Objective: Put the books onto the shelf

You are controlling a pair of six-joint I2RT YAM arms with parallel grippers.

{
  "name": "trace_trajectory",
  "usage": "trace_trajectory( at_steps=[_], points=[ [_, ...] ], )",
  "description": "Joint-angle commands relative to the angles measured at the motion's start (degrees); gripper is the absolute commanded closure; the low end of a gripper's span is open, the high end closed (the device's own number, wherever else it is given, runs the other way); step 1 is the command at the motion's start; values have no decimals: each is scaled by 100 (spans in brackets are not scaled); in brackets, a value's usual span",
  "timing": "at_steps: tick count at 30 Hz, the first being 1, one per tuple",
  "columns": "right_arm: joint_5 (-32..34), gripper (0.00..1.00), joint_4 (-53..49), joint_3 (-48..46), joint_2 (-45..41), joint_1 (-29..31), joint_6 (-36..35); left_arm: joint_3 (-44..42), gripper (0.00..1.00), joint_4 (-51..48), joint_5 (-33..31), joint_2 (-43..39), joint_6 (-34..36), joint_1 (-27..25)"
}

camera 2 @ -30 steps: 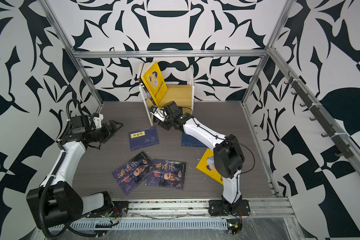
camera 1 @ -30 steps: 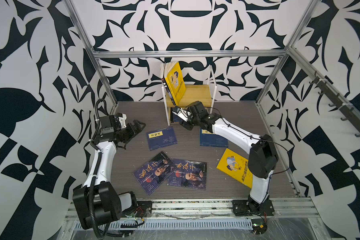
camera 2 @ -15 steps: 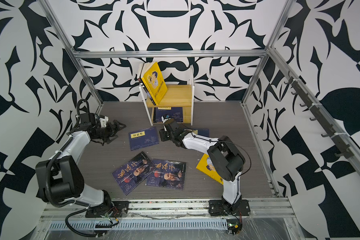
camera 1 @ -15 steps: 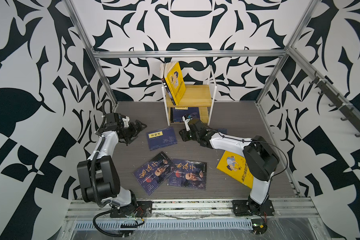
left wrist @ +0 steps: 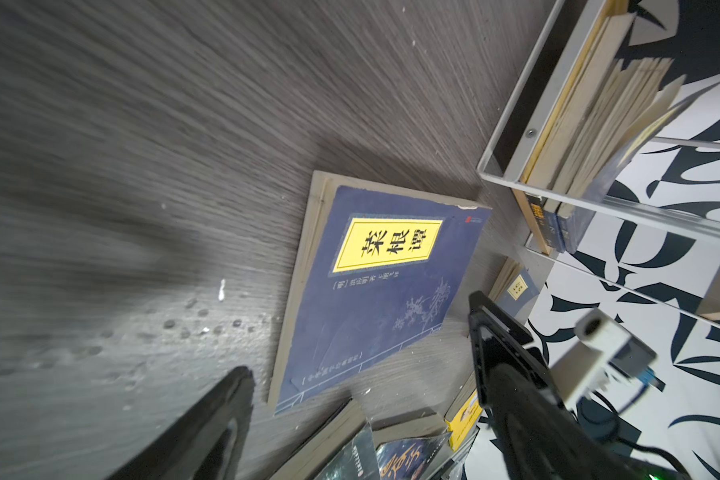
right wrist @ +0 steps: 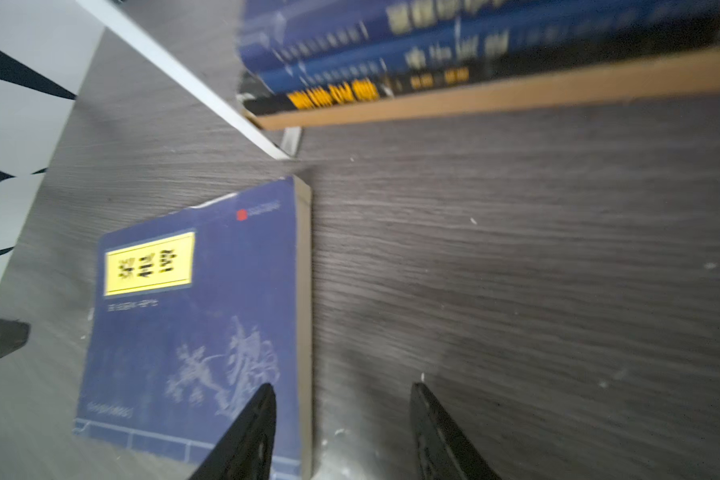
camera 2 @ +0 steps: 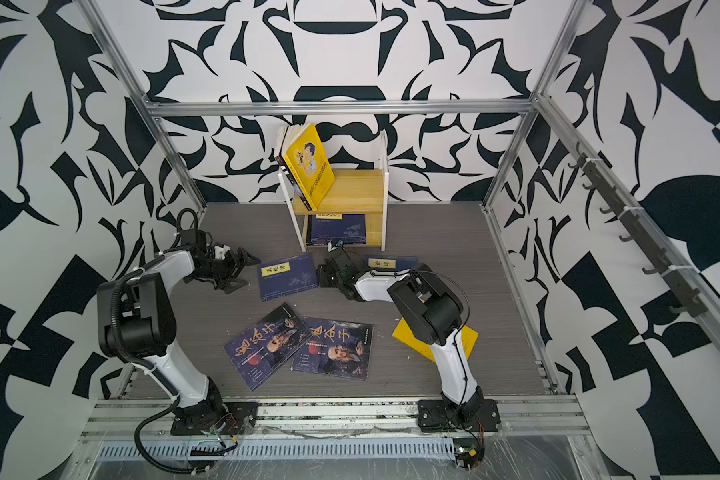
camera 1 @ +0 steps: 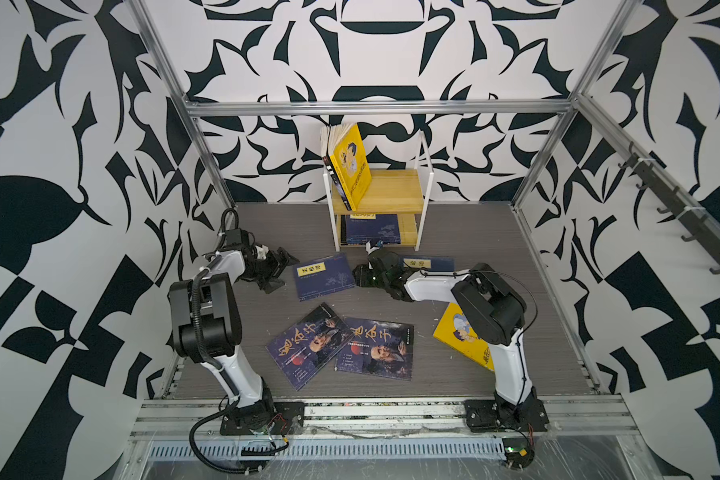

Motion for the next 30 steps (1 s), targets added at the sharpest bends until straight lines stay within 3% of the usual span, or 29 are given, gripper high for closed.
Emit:
trace_trajectory(
  at_steps=[1, 10, 19, 30],
  points=[
    [-66, 45, 414, 347, 27, 38, 363, 60, 9, -148, 6, 112, -82, -32],
    [-361, 46, 670, 584, 586, 146, 782, 4, 14, -32, 111, 475, -317, -47],
    [-503, 47, 799, 773, 886, 507, 925, 97, 27, -71, 411, 989, -417, -138],
    [-370, 48, 870, 532, 722, 596, 797, -90, 49, 89, 629, 206, -339, -589]
  ],
)
